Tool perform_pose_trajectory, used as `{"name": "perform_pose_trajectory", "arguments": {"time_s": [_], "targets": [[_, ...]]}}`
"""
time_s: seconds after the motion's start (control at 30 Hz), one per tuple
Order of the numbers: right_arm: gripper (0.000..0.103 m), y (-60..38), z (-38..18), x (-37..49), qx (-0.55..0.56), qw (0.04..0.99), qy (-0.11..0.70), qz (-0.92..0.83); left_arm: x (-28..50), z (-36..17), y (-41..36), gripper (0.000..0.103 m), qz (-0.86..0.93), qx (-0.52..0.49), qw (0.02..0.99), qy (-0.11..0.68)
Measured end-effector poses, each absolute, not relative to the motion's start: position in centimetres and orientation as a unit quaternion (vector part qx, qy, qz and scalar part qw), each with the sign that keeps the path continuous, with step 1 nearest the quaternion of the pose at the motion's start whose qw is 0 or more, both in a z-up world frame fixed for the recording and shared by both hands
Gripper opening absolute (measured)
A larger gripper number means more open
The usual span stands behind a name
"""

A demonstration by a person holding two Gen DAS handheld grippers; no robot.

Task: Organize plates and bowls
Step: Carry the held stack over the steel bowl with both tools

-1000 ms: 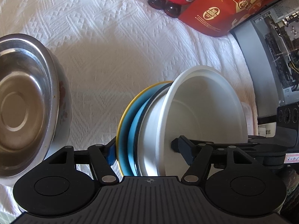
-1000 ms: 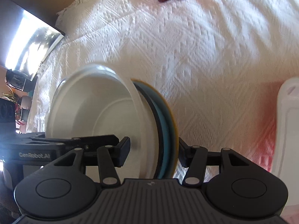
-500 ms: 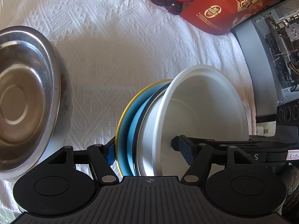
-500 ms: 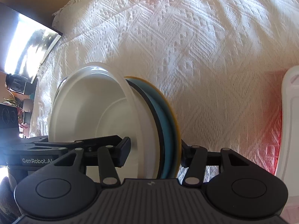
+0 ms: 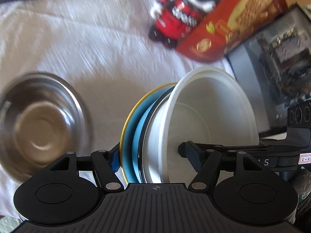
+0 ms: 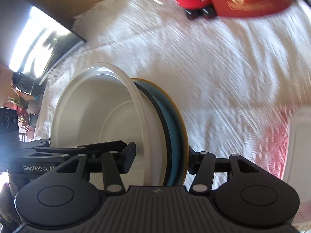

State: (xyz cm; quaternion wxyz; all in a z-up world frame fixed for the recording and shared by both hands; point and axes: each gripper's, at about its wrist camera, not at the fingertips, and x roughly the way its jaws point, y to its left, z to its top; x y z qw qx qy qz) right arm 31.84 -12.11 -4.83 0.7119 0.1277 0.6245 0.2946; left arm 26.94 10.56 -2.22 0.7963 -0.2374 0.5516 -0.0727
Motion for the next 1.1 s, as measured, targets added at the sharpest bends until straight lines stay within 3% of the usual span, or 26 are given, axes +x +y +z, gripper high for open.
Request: {"name": "perform_pose_trajectory", "arguments": {"time_s": [0.23,0.5,0.83,1.1], "targets": [[0.054,-4.4,-1.5,32.6,0.095,0.714,0.607,0.335,25.3,0.1,17.9,0.072,-0.05,-0.254,0.804,0.535],[0.053,5.1,-2.4,32.4,0.049,0.697,0.624,0.35,23.7,-2.9,25.8,0.072,-0.026,-0.3,0.79,0.533],[0.054,8.9,-8.5,32.2,0.026,0.669,0.675,0.311,23.2,-8.0,27.7,0.071,-0.01,-0.311,0.76,0.57],[0.054,9.1,-7.3,31.9,0.001,0.683,0.661,0.311,22.5,-6.8,28.8,0.065,0.005,-0.313,0.77,0.557]]}}
